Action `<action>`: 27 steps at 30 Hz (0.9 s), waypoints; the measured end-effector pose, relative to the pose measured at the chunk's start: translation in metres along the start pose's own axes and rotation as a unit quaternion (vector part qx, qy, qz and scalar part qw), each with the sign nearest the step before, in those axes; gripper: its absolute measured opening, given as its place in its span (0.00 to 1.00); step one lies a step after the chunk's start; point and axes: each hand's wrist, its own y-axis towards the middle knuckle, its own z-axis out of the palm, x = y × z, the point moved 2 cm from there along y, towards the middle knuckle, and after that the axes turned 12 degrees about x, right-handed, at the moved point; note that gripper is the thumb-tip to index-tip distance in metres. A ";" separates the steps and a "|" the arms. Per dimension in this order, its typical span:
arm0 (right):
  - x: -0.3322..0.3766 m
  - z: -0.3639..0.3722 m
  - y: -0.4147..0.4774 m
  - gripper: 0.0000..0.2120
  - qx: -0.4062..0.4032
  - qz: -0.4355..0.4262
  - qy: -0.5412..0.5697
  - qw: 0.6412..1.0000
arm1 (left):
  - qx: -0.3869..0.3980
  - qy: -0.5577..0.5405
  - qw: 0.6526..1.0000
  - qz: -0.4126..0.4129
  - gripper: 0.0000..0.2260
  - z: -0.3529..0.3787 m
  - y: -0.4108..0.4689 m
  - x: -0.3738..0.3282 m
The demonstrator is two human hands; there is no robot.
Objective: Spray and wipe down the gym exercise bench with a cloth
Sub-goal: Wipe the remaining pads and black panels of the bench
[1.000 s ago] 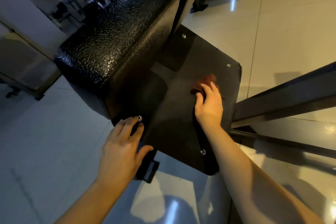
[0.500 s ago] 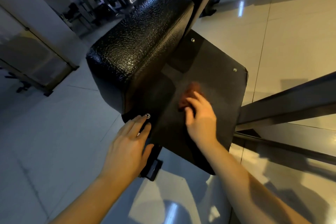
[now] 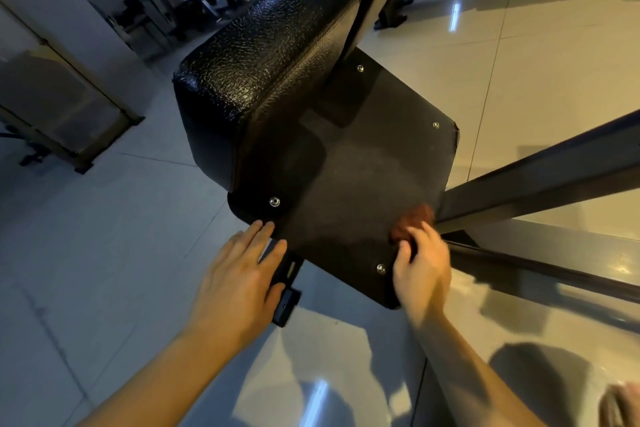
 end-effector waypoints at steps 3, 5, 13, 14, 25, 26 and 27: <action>0.036 0.012 -0.045 0.14 0.077 -0.055 0.018 0.995 | 0.007 -0.004 1.000 0.004 0.35 0.001 0.002 -0.009; 0.058 0.017 -0.062 0.15 0.138 -0.195 0.005 0.971 | 0.012 -0.004 1.000 0.006 0.35 0.002 0.005 -0.015; -0.025 -0.011 0.018 0.11 0.053 0.048 0.006 0.997 | 0.014 0.019 1.000 0.010 0.34 0.009 0.013 -0.027; -0.024 -0.013 0.017 0.12 0.058 0.070 0.007 0.996 | 0.011 0.021 1.000 0.011 0.34 0.011 0.014 -0.029; 0.004 -0.020 0.074 0.09 0.048 0.059 0.006 0.997 | -0.010 0.036 0.999 0.000 0.29 0.015 0.034 -0.032; 0.005 -0.024 0.091 0.09 0.070 0.100 -0.006 0.993 | -0.013 0.034 0.999 0.001 0.29 0.016 0.034 -0.031; 0.006 -0.025 0.101 0.08 0.088 0.126 -0.020 0.988 | -0.014 0.033 0.999 0.004 0.29 0.017 0.034 -0.030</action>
